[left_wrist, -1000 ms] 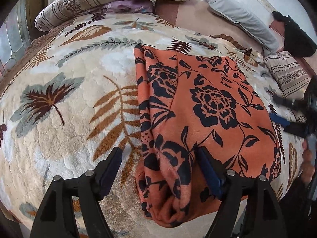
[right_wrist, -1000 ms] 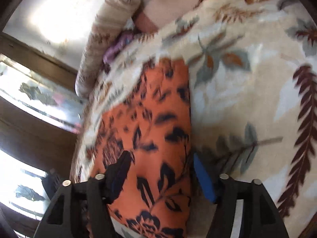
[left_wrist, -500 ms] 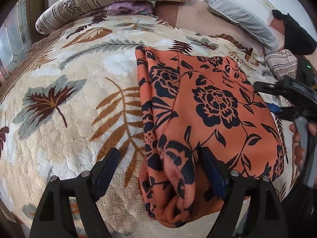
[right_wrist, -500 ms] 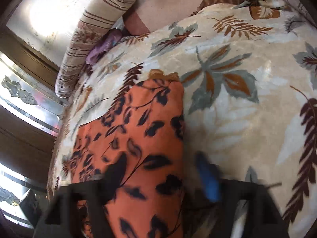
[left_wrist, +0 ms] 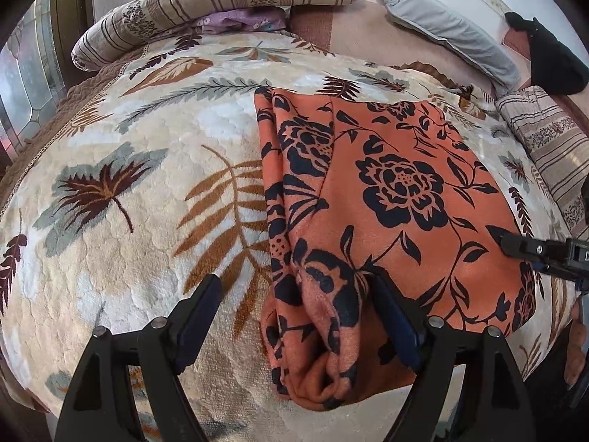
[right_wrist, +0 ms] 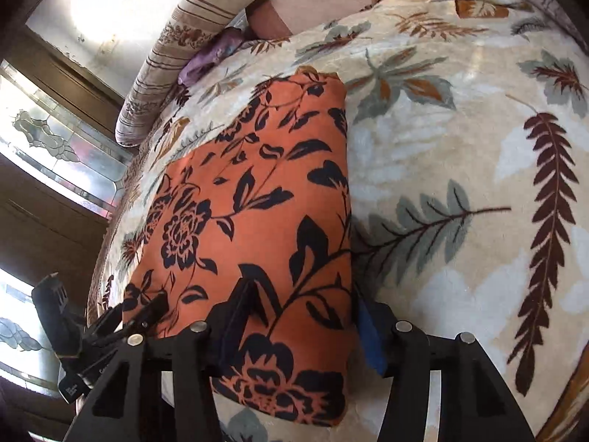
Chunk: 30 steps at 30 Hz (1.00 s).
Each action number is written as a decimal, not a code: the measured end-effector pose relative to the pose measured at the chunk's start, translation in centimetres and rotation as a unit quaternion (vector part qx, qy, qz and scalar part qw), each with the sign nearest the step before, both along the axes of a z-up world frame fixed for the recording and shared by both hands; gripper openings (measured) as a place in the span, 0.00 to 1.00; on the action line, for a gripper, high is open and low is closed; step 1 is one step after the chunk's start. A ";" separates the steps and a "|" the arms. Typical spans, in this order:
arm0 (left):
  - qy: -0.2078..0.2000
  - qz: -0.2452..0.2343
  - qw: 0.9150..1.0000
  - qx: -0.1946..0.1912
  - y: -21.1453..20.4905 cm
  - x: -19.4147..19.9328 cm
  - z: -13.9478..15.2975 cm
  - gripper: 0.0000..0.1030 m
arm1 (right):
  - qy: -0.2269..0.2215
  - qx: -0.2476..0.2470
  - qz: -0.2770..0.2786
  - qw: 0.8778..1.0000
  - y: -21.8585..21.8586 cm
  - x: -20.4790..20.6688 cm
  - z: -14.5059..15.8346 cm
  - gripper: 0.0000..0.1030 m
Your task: Fold small clothes
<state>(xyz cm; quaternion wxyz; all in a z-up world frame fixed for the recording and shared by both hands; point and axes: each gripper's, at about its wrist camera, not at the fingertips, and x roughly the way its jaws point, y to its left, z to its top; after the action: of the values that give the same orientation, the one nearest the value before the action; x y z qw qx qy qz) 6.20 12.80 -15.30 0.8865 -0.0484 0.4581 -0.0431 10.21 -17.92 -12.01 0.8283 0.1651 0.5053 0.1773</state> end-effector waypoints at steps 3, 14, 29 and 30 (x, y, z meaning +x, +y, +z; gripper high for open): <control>0.000 0.000 1.000 0.005 -0.1 0.0 0.0 0.82 | 0.021 0.016 -0.006 1.000 -0.6 -0.5 -0.6 0.70; 0.003 0.013 1.000 0.005 0.2 0.0 -0.2 0.90 | -0.003 -0.021 0.013 1.000 0.6 -4.3 -0.2 0.64; 0.006 0.019 1.000 0.008 0.3 0.1 -0.2 0.93 | -0.038 0.130 0.026 0.990 2.2 -1.1 0.3 0.83; 0.006 0.018 1.000 0.009 0.3 0.0 -0.1 0.93 | -0.040 0.128 0.026 0.991 2.2 -1.5 0.9 0.83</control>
<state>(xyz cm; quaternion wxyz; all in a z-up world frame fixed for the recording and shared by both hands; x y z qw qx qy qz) 6.19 13.12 -15.39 0.8846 -0.0488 0.4632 -0.0226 8.68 -15.71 -11.06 0.8148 0.2498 0.4490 0.2685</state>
